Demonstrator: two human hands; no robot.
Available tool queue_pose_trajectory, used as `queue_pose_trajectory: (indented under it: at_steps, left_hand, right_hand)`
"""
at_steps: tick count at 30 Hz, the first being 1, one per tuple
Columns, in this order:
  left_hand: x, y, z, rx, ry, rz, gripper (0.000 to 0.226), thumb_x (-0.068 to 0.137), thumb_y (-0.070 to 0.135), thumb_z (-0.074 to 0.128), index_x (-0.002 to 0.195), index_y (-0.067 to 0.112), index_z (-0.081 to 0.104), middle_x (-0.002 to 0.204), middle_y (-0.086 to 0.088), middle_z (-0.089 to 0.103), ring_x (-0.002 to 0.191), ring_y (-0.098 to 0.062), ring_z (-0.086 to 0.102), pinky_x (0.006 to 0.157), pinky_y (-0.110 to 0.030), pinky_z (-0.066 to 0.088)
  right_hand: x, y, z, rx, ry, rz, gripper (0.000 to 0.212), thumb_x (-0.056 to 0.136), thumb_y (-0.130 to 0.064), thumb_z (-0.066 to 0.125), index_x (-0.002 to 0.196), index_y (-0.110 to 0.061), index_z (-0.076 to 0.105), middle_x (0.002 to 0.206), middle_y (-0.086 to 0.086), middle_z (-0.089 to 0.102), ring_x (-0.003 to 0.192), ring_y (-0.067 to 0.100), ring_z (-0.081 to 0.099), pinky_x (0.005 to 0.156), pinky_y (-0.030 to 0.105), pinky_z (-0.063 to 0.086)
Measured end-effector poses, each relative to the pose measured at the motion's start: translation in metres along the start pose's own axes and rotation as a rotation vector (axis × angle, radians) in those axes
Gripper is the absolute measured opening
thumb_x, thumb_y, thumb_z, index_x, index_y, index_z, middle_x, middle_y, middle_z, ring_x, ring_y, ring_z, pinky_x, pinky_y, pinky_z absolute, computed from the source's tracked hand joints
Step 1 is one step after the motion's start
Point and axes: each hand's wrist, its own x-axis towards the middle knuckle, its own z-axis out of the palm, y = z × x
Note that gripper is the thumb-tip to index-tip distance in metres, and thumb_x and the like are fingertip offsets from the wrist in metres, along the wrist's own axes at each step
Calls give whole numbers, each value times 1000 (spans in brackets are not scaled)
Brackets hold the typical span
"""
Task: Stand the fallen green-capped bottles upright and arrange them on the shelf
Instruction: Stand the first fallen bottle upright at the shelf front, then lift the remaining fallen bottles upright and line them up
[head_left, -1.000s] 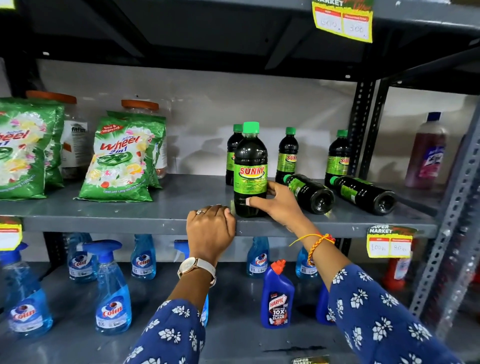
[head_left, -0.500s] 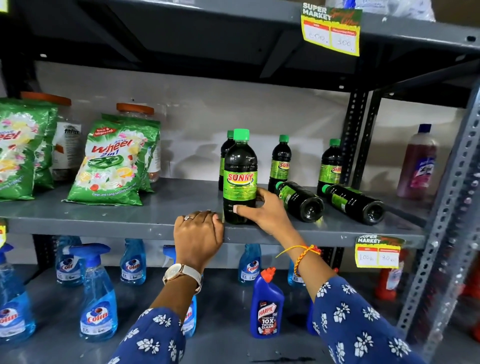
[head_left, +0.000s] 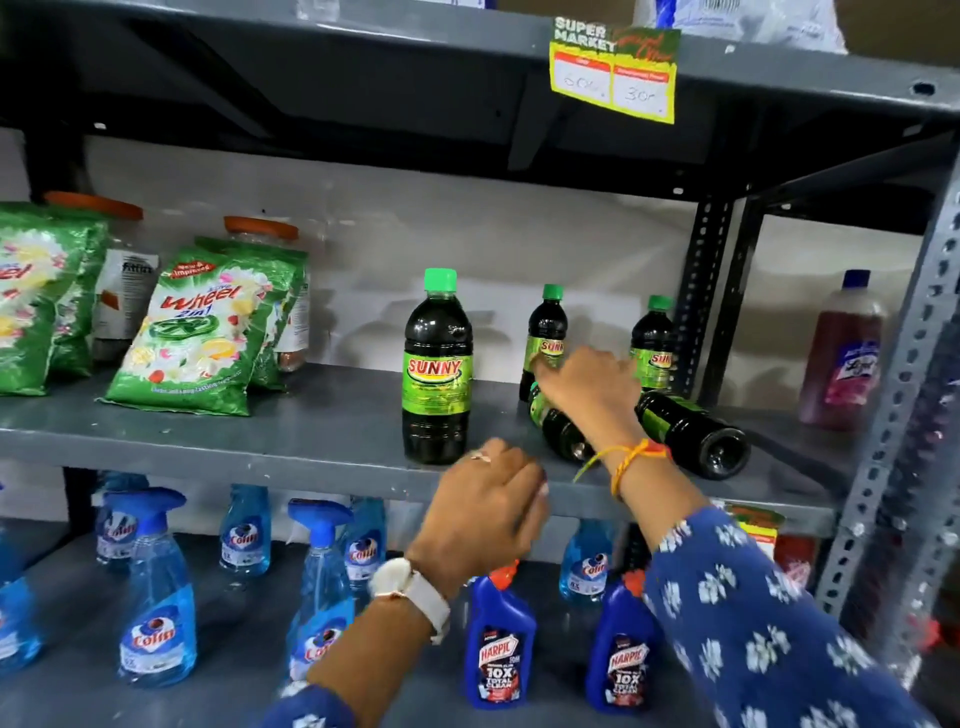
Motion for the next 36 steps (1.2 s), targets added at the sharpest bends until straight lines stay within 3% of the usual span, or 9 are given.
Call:
queue_pose_trajectory:
  at_steps: [2,4,10,15,18,22,26,30,36]
  left_hand:
    - [17,16,23,101,-103,-116,22,81,22,47,65,10,58,65,-9,58,64,-29,54,52,-33,43]
    - [28,20,35,208,-194,-253,24,74,27,44,62,13,60,62,-6,60,59,-27,58,47,-29,44]
    - [25,22,48,316,-223,-400,29,77,23,42,52,18,54,52,-4,59,46,-26,56,44,-27,38]
    - [24,23,54,373,-195,-426,31,79,25,39,55,18,57,54,-3,61,48,-27,57,47,-29,40]
    - [22,23,56,383,-194,-415,31,79,25,37,58,18,59,56,-2,62,51,-26,58,50,-29,41]
    - [21,22,58,404,-184,-398,29,80,24,37,61,20,59,57,-1,61,51,-25,57,50,-29,39]
    - [21,23,58,416,-184,-413,27,79,23,39,60,20,58,56,-1,60,50,-25,56,50,-29,38]
    - [20,24,58,395,-189,-437,28,79,24,39,60,19,59,55,-1,60,50,-25,56,51,-29,38]
    - [20,21,57,382,-207,-433,28,78,24,39,56,18,56,53,0,58,46,-23,53,50,-27,36]
  right_hand:
    - [12,1,0,-140,-261,-9,77,74,-72,46,116,-7,56,122,16,59,115,35,52,90,40,42]
    - [16,5,7,-190,-341,-15,87,66,-78,50,120,-10,53,120,12,59,111,32,56,80,37,43]
    - [23,33,8,-103,-264,-68,58,72,-44,68,118,-11,55,120,10,60,113,30,57,84,33,47]
    - [16,57,9,212,-89,-96,58,74,-57,60,102,-7,62,108,19,66,105,38,59,80,36,46]
    - [10,70,18,342,-7,-129,65,74,-64,54,107,-8,56,103,22,67,100,41,61,76,41,47]
    - [4,80,26,419,-34,-149,67,75,-61,56,115,-8,44,103,23,66,98,43,61,78,44,50]
    - [0,80,25,484,-65,-108,68,71,-59,62,117,-16,39,112,13,62,102,36,60,76,36,45]
    - [0,80,28,601,-137,-79,91,58,-70,67,118,-13,31,123,7,44,108,29,52,77,33,40]
    - [7,80,39,586,-229,-85,76,56,-39,79,116,-9,42,117,11,44,105,24,45,82,29,38]
